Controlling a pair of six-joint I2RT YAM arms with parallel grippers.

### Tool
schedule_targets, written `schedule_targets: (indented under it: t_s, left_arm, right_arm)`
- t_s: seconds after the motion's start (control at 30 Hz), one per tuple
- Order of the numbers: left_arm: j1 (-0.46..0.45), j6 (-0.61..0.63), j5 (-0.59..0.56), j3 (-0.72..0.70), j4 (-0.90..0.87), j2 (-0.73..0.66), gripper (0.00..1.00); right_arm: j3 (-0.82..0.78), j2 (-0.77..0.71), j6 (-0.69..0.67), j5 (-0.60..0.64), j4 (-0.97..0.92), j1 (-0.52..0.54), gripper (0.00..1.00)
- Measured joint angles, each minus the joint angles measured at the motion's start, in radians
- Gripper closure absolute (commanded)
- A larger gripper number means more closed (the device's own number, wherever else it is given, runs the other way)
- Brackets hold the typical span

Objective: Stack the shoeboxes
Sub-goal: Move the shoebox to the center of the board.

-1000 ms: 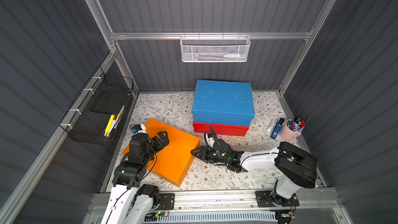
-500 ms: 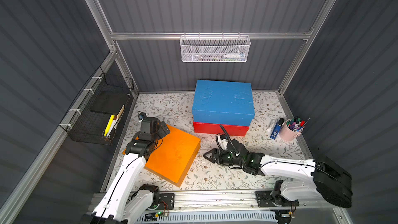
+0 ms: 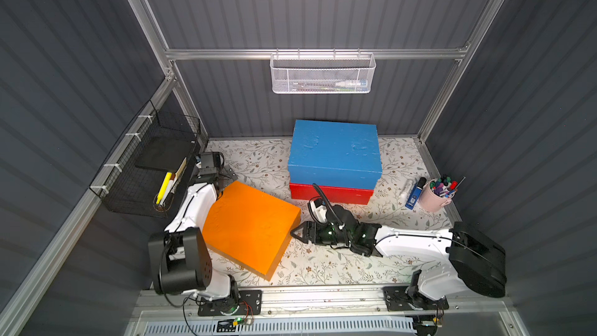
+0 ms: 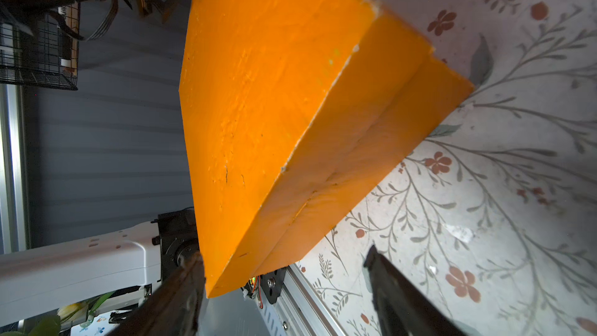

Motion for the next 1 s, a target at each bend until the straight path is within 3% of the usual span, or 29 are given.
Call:
schedule_targets:
  t_s: [0.27, 0.73, 1.0]
  left_arm:
    - [0.034, -0.015, 0.053, 0.005, -0.01, 0.063, 0.01]
    - [0.032, -0.033, 0.297, -0.25, -0.009, -0.264, 0.01]
    - [-0.1, -0.062, 0.333, -0.298, -0.008, -0.334, 0.01]
  right_arm:
    - [0.034, 0.034, -0.011, 0.015, 0.0, 0.0, 0.19]
    - [0.008, 0.009, -0.013, 0.108, -0.029, -0.026, 0.24]
    - [-0.064, -0.092, -0.007, 0.146, -0.101, -0.109, 0.3]
